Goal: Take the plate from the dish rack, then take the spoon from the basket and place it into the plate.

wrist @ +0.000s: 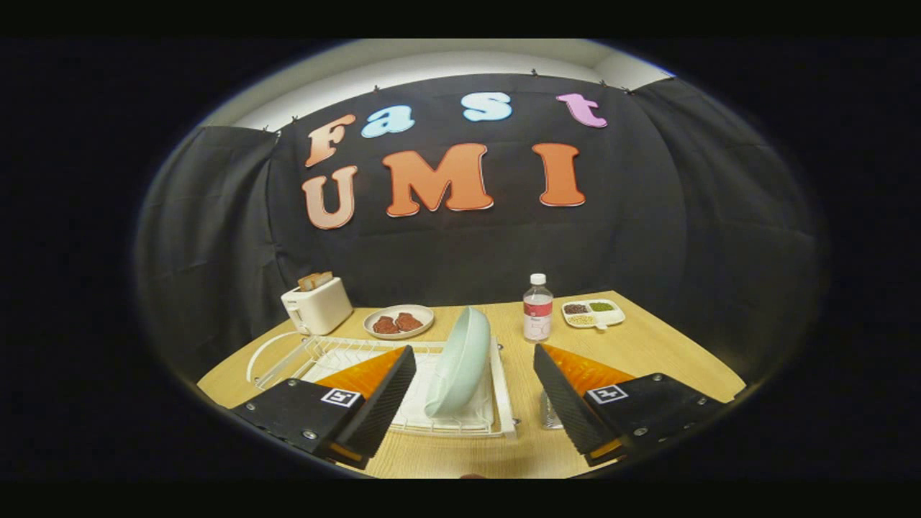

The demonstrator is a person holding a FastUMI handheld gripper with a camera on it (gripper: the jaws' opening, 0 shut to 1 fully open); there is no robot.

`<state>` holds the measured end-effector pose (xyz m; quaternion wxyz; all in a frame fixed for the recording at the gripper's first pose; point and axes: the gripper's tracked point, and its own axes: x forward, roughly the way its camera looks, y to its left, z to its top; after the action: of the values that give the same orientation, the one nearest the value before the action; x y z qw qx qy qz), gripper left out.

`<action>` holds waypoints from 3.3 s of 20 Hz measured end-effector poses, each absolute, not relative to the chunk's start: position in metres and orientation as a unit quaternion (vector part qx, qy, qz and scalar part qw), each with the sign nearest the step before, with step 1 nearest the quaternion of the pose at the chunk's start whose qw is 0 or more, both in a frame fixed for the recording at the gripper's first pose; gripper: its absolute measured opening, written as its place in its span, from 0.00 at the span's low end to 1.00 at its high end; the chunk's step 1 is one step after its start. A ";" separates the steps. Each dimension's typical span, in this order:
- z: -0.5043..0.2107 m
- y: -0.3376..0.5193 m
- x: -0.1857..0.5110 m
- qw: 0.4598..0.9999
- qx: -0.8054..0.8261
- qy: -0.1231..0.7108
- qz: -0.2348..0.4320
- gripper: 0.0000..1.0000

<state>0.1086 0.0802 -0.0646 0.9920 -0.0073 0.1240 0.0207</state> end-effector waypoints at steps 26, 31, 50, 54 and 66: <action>-0.118 0.091 0.157 0.973 -0.033 0.213 -0.082 0.27; -0.094 0.089 0.158 0.975 -0.075 0.175 -0.116 0.21; -0.032 0.072 0.145 0.978 -0.114 0.086 -0.154 0.14; -0.036 0.071 0.126 0.983 -0.078 0.099 -0.135 0.14; -0.054 0.058 0.044 0.988 0.054 0.121 -0.080 0.14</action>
<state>0.0438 0.0585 -0.0535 0.9880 0.0542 0.1208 -0.0800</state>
